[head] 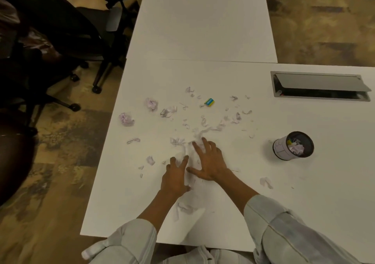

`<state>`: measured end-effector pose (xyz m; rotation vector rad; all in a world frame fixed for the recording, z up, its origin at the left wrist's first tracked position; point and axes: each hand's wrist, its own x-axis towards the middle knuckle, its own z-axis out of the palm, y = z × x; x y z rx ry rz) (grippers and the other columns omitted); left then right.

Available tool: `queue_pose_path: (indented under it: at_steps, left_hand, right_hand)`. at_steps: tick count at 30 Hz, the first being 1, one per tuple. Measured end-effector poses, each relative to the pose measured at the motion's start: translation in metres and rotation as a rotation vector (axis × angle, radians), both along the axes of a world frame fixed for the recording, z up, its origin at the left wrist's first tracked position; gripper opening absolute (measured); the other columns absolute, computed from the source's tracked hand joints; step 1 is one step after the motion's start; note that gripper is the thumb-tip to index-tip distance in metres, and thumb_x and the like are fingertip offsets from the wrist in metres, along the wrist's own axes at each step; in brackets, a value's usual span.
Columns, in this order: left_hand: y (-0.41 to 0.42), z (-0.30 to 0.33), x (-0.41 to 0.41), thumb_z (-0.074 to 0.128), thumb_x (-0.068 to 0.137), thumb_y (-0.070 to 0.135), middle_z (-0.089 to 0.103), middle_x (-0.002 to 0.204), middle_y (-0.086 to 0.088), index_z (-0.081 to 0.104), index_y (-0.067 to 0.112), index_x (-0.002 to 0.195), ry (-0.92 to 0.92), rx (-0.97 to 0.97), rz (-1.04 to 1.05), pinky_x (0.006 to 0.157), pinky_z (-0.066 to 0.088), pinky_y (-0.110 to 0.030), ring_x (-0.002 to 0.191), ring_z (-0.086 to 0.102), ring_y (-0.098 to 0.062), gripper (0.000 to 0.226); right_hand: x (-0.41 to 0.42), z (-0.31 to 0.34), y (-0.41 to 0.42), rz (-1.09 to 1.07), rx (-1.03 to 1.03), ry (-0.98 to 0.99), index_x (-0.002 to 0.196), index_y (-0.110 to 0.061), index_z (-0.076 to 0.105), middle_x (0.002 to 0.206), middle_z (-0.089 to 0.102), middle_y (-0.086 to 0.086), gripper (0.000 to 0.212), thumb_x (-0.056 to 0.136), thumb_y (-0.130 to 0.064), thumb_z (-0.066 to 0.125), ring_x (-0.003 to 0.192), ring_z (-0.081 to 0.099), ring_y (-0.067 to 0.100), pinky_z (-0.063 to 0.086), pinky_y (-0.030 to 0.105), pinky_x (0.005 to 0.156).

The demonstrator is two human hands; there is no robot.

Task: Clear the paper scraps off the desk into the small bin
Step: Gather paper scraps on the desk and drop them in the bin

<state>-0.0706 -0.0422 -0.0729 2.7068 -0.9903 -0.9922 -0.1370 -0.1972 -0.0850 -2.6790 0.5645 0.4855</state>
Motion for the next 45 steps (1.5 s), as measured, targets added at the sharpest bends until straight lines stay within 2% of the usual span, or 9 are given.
queue_pose_path:
  at_steps: [5,8,11,14,17,22,25,30,45]
  left_hand:
    - [-0.002,-0.007,-0.008,0.071,0.084,0.033,0.036,0.144,-0.009,0.031,0.023,0.146,-0.083,-0.049,-0.084,0.09,0.051,-0.03,0.122,0.047,-0.025,0.075]
    - [0.004,-0.012,-0.014,0.051,0.098,0.022,0.045,0.144,-0.007,0.043,0.015,0.14,-0.071,-0.157,-0.063,0.1,0.048,-0.03,0.125,0.05,-0.023,0.043]
    - [0.005,-0.013,-0.013,0.042,0.099,0.013,0.063,0.12,-0.012,0.056,0.011,0.11,-0.082,-0.208,-0.033,0.088,0.049,-0.03,0.105,0.061,-0.027,0.018]
    - [0.001,-0.01,-0.007,0.053,0.09,0.003,0.066,0.099,-0.015,0.064,0.003,0.093,-0.024,-0.259,0.056,0.081,0.052,-0.034,0.093,0.063,-0.031,0.011]
    - [-0.01,-0.001,0.0,0.06,0.084,-0.001,0.071,0.099,-0.012,0.075,0.002,0.09,0.014,-0.324,0.109,0.083,0.053,-0.03,0.093,0.066,-0.026,0.016]
    - [-0.051,0.028,0.002,0.072,0.082,0.004,0.074,0.089,-0.009,0.078,0.005,0.086,0.064,-0.508,0.141,0.075,0.054,-0.023,0.079,0.069,-0.02,0.008]
    - [-0.088,0.048,-0.006,0.074,0.08,0.005,0.075,0.086,-0.008,0.078,0.005,0.085,0.115,-0.625,0.152,0.073,0.056,-0.024,0.074,0.069,-0.017,0.006]
    - [-0.174,0.08,-0.048,0.075,0.08,0.007,0.075,0.082,-0.008,0.076,0.004,0.086,0.277,-0.768,0.143,0.068,0.058,-0.026,0.07,0.07,-0.017,0.007]
    - [-0.322,0.085,-0.123,0.072,0.075,0.016,0.073,0.107,-0.008,0.065,0.015,0.119,0.271,-0.505,-0.328,0.083,0.058,-0.038,0.094,0.068,-0.028,0.044]
  right_hand:
    - [-0.018,0.001,0.025,0.172,-0.043,0.061,0.152,-0.027,0.017,0.162,-0.001,0.013,0.078,0.089,-0.059,0.05,0.148,0.005,0.036,0.019,0.051,0.118]
    - [-0.038,0.004,0.033,0.161,-0.071,0.03,0.149,-0.019,0.028,0.16,0.014,0.015,0.06,0.096,-0.029,0.055,0.144,0.021,0.037,0.036,0.047,0.11]
    - [-0.052,0.009,0.032,0.197,-0.163,-0.058,0.115,-0.01,0.068,0.126,0.063,0.014,0.058,0.06,-0.01,0.088,0.106,0.064,0.032,0.059,0.033,0.062]
    - [-0.063,0.007,0.02,0.184,-0.201,-0.152,0.081,-0.009,0.075,0.088,0.072,0.005,0.04,0.045,-0.003,0.092,0.075,0.067,0.021,0.047,0.025,0.035]
    - [-0.063,0.01,0.005,0.077,-0.059,-0.186,0.077,-0.009,0.074,0.078,0.071,0.005,0.025,0.059,0.005,0.083,0.072,0.065,0.022,0.043,0.024,0.044]
    - [-0.074,0.031,-0.029,-0.493,0.294,-0.397,0.087,-0.009,0.078,0.08,0.075,0.003,0.017,0.083,0.002,0.066,0.069,0.066,0.012,0.041,0.0,0.057]
    - [-0.095,0.06,-0.06,-0.687,0.302,-0.57,0.089,-0.008,0.079,0.082,0.077,0.001,0.015,0.08,0.002,0.072,0.071,0.068,0.006,0.042,-0.003,0.069]
    - [-0.147,0.1,-0.144,-0.951,0.15,-0.656,0.092,-0.011,0.078,0.074,0.069,-0.004,0.011,0.081,-0.008,0.075,0.063,0.06,0.004,0.038,-0.007,0.065]
    - [-0.2,0.112,-0.242,-1.009,0.164,-0.601,0.084,-0.021,0.078,0.058,0.063,-0.013,0.008,0.079,-0.027,0.078,0.055,0.06,-0.001,0.039,-0.001,0.056]
